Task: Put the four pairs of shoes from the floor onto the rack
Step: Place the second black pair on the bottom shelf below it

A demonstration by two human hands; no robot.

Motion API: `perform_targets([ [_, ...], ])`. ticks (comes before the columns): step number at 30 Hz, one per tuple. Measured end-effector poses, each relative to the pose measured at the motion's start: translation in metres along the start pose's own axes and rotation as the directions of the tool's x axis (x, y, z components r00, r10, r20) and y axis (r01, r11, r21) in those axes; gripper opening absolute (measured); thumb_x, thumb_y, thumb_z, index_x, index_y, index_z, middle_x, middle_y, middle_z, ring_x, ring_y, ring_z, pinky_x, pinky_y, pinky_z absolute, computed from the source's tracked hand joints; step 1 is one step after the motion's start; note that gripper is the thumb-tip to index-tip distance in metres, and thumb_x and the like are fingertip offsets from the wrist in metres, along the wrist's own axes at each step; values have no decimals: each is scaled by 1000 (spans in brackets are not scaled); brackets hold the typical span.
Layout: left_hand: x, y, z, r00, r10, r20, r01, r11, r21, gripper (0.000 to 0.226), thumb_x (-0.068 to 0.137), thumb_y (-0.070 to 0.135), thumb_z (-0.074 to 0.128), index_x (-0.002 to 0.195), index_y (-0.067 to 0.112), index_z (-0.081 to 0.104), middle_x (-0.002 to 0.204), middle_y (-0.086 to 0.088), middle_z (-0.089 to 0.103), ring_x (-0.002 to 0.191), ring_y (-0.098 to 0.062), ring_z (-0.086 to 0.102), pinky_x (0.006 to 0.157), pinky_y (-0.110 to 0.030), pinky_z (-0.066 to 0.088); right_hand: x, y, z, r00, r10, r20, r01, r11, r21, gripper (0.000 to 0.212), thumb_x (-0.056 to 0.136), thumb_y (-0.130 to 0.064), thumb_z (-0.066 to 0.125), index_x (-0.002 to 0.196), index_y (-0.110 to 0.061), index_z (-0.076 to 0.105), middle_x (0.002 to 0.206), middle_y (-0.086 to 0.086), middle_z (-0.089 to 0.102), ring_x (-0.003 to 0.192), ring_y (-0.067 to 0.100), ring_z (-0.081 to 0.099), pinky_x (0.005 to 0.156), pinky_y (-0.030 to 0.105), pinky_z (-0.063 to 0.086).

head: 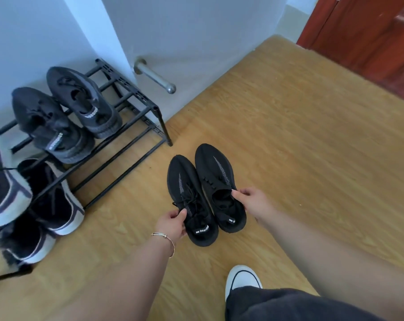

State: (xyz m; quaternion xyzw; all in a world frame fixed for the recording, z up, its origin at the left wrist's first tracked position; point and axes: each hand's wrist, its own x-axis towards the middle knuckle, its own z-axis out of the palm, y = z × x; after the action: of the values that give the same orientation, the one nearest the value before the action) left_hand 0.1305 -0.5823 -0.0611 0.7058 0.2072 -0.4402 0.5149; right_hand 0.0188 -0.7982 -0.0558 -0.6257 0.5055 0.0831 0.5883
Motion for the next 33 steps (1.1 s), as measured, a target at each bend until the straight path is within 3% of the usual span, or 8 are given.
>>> perform_targets([
  [9,-21,-23,-84,993,-16,-118,-4,987,-162,10,97,16,61,90,9,61,95,-9,70,81,-21,68,73,-39,58,-27,-20,74,991,3,134,25,977,-212,41,91,-43,69,115,-11,68,113,6,70,108,27,64,95,41,51],
  [11,-22,-23,-96,991,-14,-132,-13,979,-201,8,97,15,60,93,9,58,93,-9,69,80,-21,68,70,-39,58,-30,-24,85,989,-14,144,48,972,-232,40,92,-42,69,116,-10,68,114,7,70,106,27,65,90,38,50],
  [15,-17,-27,-107,983,-5,-184,-39,972,-233,25,98,14,60,74,14,53,78,-7,64,68,-19,63,59,-34,56,-28,-35,103,987,-44,156,88,952,-292,41,93,-40,68,119,-8,66,112,7,68,103,26,62,86,34,46],
  [18,-9,-34,-110,978,-42,-204,-16,962,-274,26,96,15,62,73,14,52,83,-12,65,75,-26,64,68,-40,58,-20,-42,117,983,-37,180,100,929,-357,42,94,-40,67,120,-7,67,115,9,70,103,26,64,87,35,48],
  [22,4,-48,-116,978,-80,-193,17,951,-307,13,95,21,63,86,12,63,102,-16,72,93,-30,70,77,-43,60,-9,-45,130,978,10,208,75,915,-395,42,93,-46,66,119,-14,64,114,7,71,105,27,67,92,43,57],
  [26,6,-54,-121,980,-133,-152,87,957,-277,22,94,31,62,112,20,56,110,-6,67,97,-27,69,58,-36,60,-6,-34,129,944,99,315,-17,968,-252,42,92,-46,68,124,-19,64,120,7,72,96,23,72,72,37,61],
  [30,2,-62,-121,984,-151,-89,123,956,-267,32,95,33,61,125,31,51,113,-4,69,95,-25,72,66,-39,61,-3,-13,116,911,66,406,-22,994,-111,36,91,-27,74,123,-10,68,117,9,76,109,28,72,103,49,53],
  [33,2,-69,-116,983,-154,-101,115,942,-315,37,94,31,63,128,28,50,110,-9,73,93,-25,73,77,-41,62,-7,0,109,895,80,440,-64,997,-50,49,88,-25,77,134,-15,62,128,7,71,113,26,71,105,48,52],
])
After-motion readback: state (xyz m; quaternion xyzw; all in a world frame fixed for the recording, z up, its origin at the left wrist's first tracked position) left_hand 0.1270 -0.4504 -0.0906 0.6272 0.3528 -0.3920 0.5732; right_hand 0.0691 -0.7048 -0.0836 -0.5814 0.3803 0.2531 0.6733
